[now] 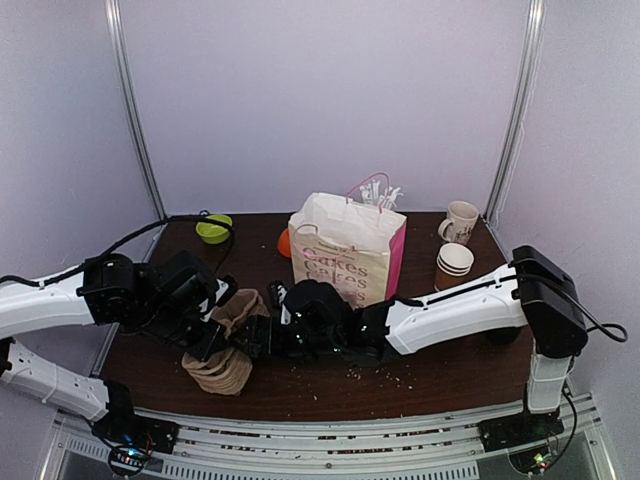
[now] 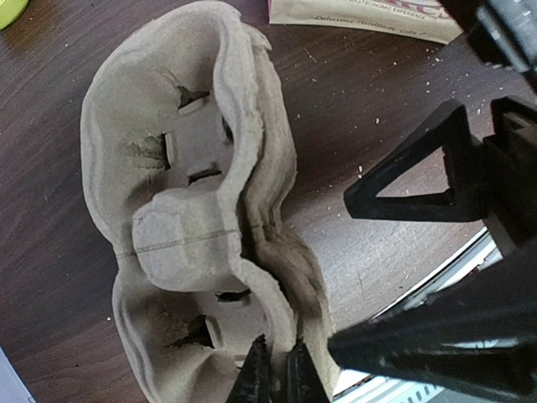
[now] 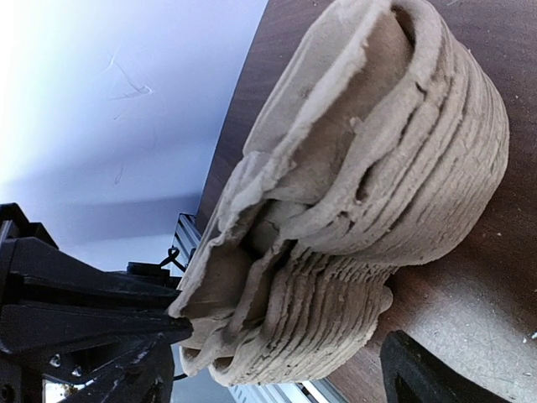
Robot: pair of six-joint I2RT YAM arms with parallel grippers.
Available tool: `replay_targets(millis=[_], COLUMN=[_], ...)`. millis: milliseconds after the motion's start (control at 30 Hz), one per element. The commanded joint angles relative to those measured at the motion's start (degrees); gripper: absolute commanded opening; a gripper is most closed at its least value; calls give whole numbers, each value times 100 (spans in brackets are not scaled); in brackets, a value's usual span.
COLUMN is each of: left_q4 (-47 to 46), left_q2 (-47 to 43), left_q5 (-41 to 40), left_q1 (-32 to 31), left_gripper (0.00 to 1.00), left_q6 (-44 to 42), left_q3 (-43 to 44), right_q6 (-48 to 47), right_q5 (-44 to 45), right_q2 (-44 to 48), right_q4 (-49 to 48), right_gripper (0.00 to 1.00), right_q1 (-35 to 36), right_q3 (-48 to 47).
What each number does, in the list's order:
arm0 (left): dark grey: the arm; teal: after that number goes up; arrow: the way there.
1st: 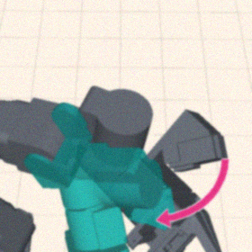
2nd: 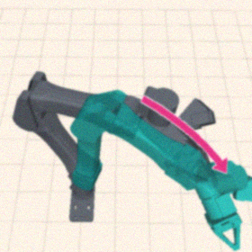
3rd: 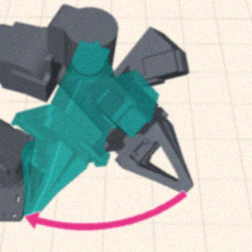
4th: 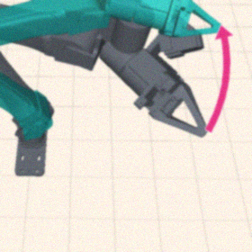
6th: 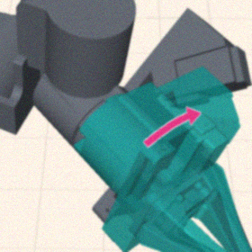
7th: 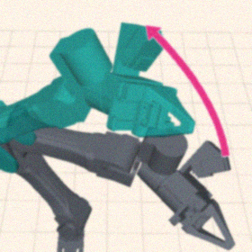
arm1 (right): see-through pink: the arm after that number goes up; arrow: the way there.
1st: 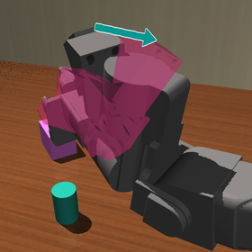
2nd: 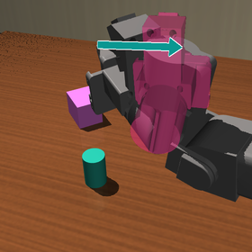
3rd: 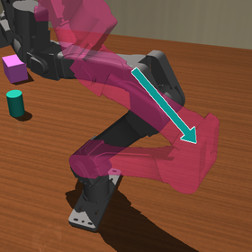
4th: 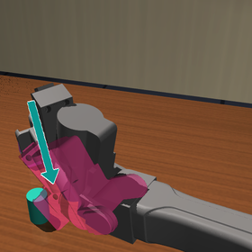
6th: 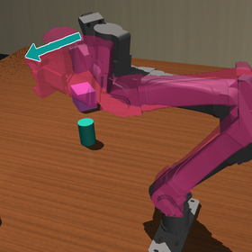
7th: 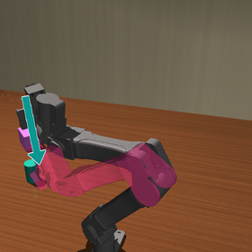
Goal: Pack the takeout coffee
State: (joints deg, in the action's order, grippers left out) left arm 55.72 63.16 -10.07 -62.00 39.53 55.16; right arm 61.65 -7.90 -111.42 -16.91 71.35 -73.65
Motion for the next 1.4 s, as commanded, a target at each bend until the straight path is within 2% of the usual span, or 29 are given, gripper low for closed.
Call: replay_targets(millis=[0, 167, 367, 467, 667, 967, 1367], left_q4=[-371, -398, -460, -484, -484, -176, 751], left_q2=[-164, -232, -249, -238, -276, -320, -236], left_q5=[48, 81, 144, 168, 163, 1, -758], left_q1=[-23, -23, -25, -32, -34, -36, -33], left_gripper=[0, 0, 0, 0, 0, 0, 0], left_q6=[28, 42, 53, 50, 6, -132, -300], left_q3=[-106, -164, -228, -237, -116, 455, 1499], right_q6=[399, 579, 938, 1035, 1197, 1455, 1611], right_q5=[-98, -257, -454, -521, -607, -600, -583], right_q2=[-116, -244, -396, -494, -602, -614, -575], right_q4=[-89, -182, -753, -718, -665, -865, -1090], right_gripper=[86, 81, 83, 82, 73, 61, 59], right_q1=[10, 6, -8, -24, -60, -108, -113], right_q3=[-53, -85, -8, -60, -43, 262, 461])
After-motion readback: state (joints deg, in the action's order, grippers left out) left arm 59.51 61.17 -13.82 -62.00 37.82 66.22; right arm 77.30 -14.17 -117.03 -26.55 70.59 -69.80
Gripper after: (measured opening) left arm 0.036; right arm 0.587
